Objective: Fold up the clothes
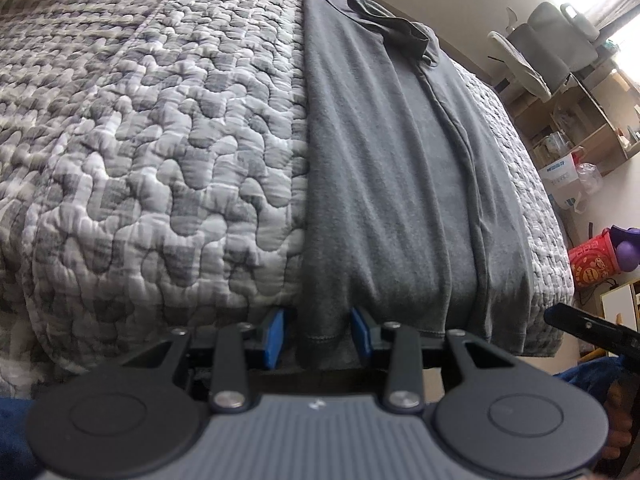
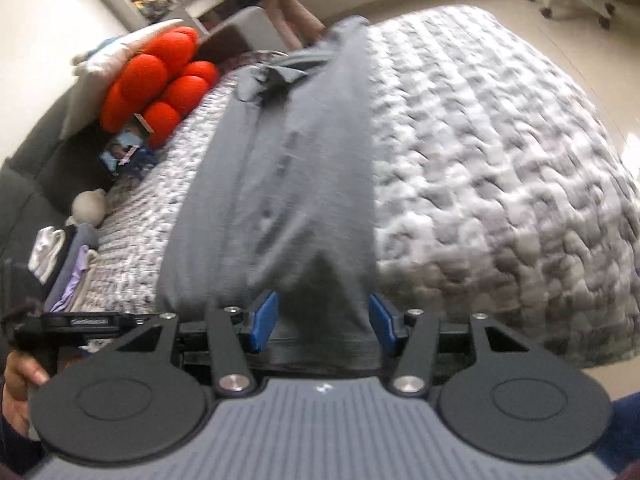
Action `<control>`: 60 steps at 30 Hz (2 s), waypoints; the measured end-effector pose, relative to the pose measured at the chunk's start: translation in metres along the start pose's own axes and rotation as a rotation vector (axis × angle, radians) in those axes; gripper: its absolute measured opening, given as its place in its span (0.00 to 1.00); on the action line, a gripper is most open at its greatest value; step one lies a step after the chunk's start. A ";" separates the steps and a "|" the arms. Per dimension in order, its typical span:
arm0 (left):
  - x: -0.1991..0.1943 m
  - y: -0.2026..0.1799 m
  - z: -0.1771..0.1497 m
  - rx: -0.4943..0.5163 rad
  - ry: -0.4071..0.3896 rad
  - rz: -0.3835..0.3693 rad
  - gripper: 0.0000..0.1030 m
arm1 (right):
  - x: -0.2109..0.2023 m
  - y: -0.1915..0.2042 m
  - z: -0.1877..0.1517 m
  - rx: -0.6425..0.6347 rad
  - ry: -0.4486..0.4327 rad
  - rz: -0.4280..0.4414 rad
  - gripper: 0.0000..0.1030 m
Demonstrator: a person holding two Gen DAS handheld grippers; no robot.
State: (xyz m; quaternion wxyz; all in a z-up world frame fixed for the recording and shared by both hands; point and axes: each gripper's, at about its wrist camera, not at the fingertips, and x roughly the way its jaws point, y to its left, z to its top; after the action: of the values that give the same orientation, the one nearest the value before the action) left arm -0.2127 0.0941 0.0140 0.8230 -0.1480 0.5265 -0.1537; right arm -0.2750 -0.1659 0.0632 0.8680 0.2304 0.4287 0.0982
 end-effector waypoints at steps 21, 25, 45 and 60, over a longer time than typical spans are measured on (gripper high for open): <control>-0.019 -0.019 0.013 0.075 0.001 -0.104 0.09 | -0.014 -0.008 0.010 0.040 0.010 0.159 0.08; -0.038 -0.030 0.036 0.060 -0.041 -0.133 0.09 | -0.028 -0.009 0.030 0.082 -0.040 0.213 0.08; -0.022 -0.045 0.096 -0.158 -0.005 -0.116 0.09 | 0.000 -0.010 0.091 0.219 -0.067 0.205 0.16; -0.012 -0.032 0.017 -0.042 0.035 -0.010 0.09 | -0.002 -0.049 -0.008 0.258 0.076 0.070 0.47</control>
State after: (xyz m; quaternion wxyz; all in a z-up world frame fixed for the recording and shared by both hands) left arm -0.2052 0.0711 0.0431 0.8096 -0.1650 0.5431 -0.1493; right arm -0.2839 -0.2074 0.0369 0.8104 0.3508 0.4621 0.0811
